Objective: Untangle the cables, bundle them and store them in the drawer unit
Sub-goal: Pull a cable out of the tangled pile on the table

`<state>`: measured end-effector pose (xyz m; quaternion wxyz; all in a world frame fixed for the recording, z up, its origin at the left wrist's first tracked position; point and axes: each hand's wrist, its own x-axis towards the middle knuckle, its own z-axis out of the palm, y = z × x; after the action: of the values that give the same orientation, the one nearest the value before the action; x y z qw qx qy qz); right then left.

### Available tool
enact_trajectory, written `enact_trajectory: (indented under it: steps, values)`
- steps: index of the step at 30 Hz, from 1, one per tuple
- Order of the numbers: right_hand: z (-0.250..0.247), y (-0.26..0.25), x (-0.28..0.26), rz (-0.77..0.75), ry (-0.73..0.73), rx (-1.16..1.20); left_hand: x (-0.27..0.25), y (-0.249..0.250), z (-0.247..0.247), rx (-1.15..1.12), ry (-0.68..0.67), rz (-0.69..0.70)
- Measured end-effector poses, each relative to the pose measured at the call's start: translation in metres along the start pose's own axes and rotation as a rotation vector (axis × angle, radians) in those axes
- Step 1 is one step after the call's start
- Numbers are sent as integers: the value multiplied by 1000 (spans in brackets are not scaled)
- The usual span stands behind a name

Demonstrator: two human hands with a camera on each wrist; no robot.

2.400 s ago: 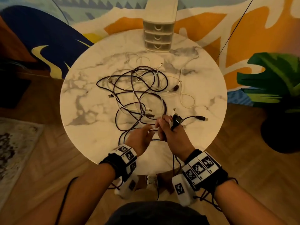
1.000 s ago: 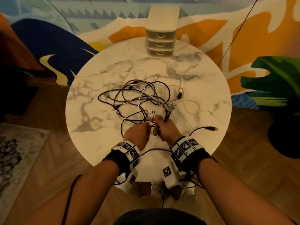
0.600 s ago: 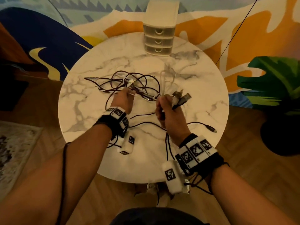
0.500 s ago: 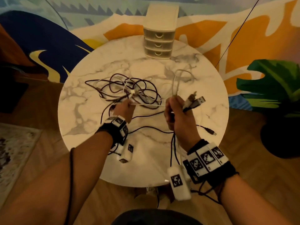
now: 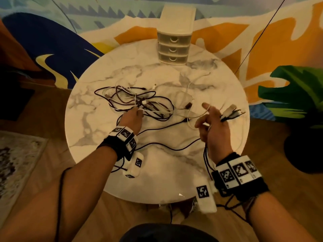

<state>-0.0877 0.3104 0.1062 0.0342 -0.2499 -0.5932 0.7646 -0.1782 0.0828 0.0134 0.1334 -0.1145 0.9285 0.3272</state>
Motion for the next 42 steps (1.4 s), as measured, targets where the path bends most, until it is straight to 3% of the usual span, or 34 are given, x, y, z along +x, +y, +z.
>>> enact_trajectory:
  steps: [3,7,12,16,20,25,29,35,39,42]
  values:
    - [-4,30,1,94,36,-93,-11,11,-11,18,55,109]
    - [-4,50,9,54,50,-311,-28,20,-8,279,28,176]
    - [24,70,7,118,-252,-496,-50,27,6,572,-20,247]
    - [51,80,24,137,-315,-522,-70,32,21,660,-36,327]
    - [61,73,28,121,-392,-432,-76,17,32,586,-124,251]
    - [55,81,18,113,-438,-440,-69,14,36,560,-126,261]
    - [58,81,17,70,-379,-405,-59,1,45,163,-186,200]
    - [59,33,-2,-104,-317,-186,-16,21,9,-63,141,152]
    - [50,-1,-4,-156,-218,-18,0,-1,5,-38,63,87]
    - [41,-21,2,-199,-154,28,-5,-14,12,-13,24,130]
